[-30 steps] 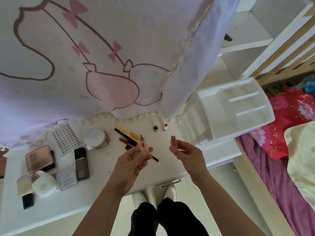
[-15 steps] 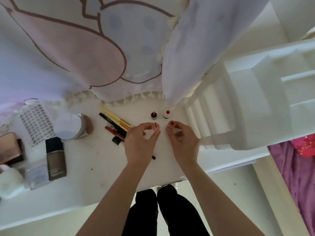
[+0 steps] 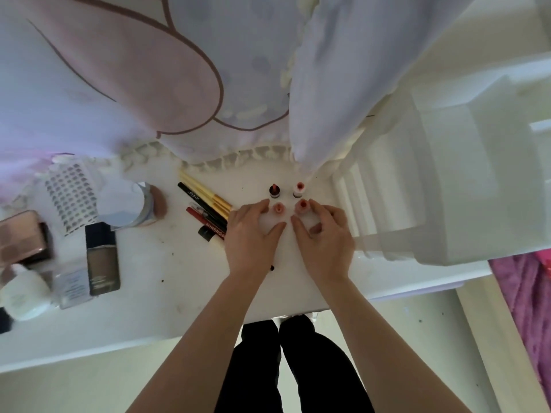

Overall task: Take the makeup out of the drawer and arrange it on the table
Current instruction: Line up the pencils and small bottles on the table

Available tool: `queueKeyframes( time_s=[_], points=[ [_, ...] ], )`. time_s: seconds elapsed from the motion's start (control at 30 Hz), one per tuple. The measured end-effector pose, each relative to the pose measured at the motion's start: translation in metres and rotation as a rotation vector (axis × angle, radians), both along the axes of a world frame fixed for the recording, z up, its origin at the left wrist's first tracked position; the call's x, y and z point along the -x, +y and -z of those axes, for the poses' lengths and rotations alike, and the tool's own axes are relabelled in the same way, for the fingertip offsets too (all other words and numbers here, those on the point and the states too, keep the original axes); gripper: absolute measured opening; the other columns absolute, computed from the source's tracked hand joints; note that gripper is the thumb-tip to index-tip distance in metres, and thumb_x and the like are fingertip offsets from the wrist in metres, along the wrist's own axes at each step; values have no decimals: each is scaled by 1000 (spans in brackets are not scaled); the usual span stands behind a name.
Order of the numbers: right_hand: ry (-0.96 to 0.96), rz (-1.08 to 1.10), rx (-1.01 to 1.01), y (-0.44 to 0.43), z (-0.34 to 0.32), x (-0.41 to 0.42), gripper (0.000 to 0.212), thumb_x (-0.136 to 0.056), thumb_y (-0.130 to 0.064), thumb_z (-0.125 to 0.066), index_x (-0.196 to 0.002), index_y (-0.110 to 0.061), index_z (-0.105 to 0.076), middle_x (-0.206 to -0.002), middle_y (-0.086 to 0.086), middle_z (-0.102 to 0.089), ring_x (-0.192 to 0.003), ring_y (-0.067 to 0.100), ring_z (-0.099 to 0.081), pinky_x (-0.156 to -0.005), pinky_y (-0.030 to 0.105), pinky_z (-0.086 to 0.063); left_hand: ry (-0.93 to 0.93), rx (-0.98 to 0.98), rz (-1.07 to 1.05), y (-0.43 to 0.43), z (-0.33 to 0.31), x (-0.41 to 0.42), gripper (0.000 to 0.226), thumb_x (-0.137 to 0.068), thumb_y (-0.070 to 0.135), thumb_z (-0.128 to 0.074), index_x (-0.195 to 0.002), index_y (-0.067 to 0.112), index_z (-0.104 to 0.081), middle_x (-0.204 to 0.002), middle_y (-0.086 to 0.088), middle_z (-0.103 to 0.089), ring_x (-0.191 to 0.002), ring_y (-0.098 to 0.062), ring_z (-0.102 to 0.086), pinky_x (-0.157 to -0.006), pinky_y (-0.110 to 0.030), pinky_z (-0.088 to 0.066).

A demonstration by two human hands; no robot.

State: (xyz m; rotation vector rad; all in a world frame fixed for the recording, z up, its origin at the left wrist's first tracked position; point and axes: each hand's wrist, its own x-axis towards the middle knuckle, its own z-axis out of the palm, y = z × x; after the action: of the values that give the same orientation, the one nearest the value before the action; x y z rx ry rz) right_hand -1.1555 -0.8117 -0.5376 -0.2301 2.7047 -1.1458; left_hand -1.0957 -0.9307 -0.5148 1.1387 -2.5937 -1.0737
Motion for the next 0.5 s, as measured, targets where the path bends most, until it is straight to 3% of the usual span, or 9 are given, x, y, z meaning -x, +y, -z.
queueKeyframes(
  time_s=[0.13, 0.27, 0.33, 0.4, 0.5],
  points=[
    [-117, -35, 112, 13, -5, -7, 62, -86, -23, -76, -142, -16, -49, -121, -7, -48, -83, 5, -59, -74, 11, -44, 44, -18, -42, -4, -21, -27, 50, -83, 27, -77, -129, 23, -59, -115, 10, -59, -106, -8, -51, -90, -23, -42],
    [-94, 33, 232, 21, -11, -37, 36, -87, -16, -74, -116, -21, -52, -107, -2, -50, -78, 8, -59, -79, 28, -52, 26, 49, -226, -17, -38, -65, 29, -90, 20, -68, -118, 19, -61, -102, 8, -58, -81, -10, -55, -75, -27, -45],
    [-42, -44, 241, 19, -12, -55, 28, -86, -15, -75, -106, -18, -55, -103, -5, -50, -76, 6, -55, -73, 20, -49, -71, -25, -338, -27, -40, -74, 25, -94, 29, -63, -116, 17, -59, -103, 5, -61, -81, -11, -57, -78, -30, -45],
    [5, -185, 217, 14, -13, -69, 21, -86, -16, -75, -101, -16, -60, -99, -9, -50, -69, 7, -51, -67, 11, -44, -161, -155, -464, -35, -40, -75, 36, -93, 43, -61, -116, 15, -56, -97, 6, -62, -89, -17, -60, -81, -31, -44],
    [21, -345, 186, 7, -17, -84, 14, -88, -21, -73, -98, -20, -64, -92, -10, -54, -64, 2, -46, -62, 11, -41, -213, -278, -568, -40, -40, -68, 51, -81, 57, -70, -109, 17, -56, -85, 16, -56, -94, -16, -57, -85, -34, -49]
  ],
)
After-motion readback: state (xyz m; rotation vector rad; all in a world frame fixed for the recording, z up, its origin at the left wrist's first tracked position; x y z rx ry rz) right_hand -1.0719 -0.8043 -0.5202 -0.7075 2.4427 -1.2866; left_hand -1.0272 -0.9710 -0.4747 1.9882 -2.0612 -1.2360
